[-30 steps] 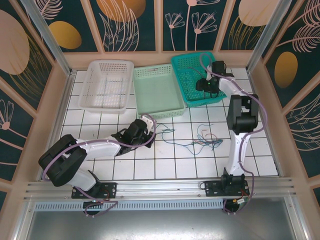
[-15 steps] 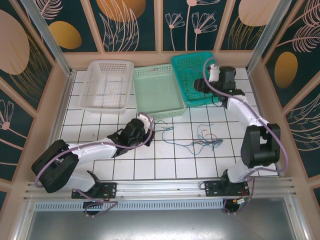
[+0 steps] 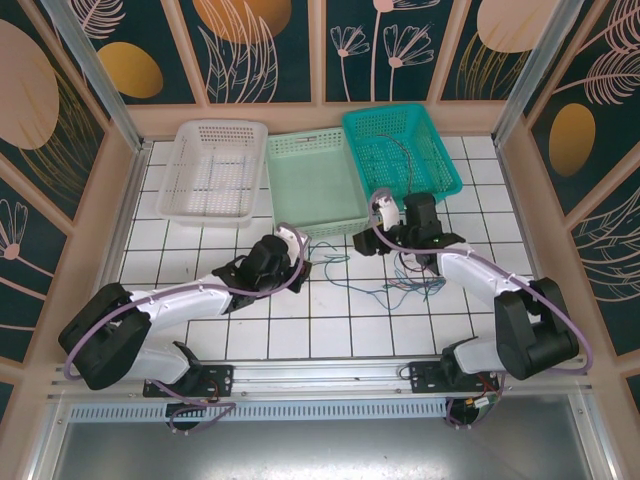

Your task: Untangle the cables

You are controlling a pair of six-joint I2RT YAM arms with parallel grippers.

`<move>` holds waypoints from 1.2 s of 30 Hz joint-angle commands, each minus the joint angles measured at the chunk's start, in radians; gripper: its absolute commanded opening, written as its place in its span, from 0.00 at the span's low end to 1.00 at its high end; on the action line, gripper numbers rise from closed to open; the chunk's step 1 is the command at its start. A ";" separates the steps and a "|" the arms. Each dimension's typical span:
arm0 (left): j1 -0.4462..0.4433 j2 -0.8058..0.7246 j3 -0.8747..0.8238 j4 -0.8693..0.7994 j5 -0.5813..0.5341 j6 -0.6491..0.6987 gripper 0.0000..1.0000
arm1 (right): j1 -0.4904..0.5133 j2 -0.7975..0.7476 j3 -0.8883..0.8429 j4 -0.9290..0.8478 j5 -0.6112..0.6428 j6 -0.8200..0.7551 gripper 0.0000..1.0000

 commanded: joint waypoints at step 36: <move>0.065 -0.106 -0.104 0.022 0.244 -0.058 0.00 | 0.066 0.087 -0.020 -0.040 -0.117 -0.098 0.67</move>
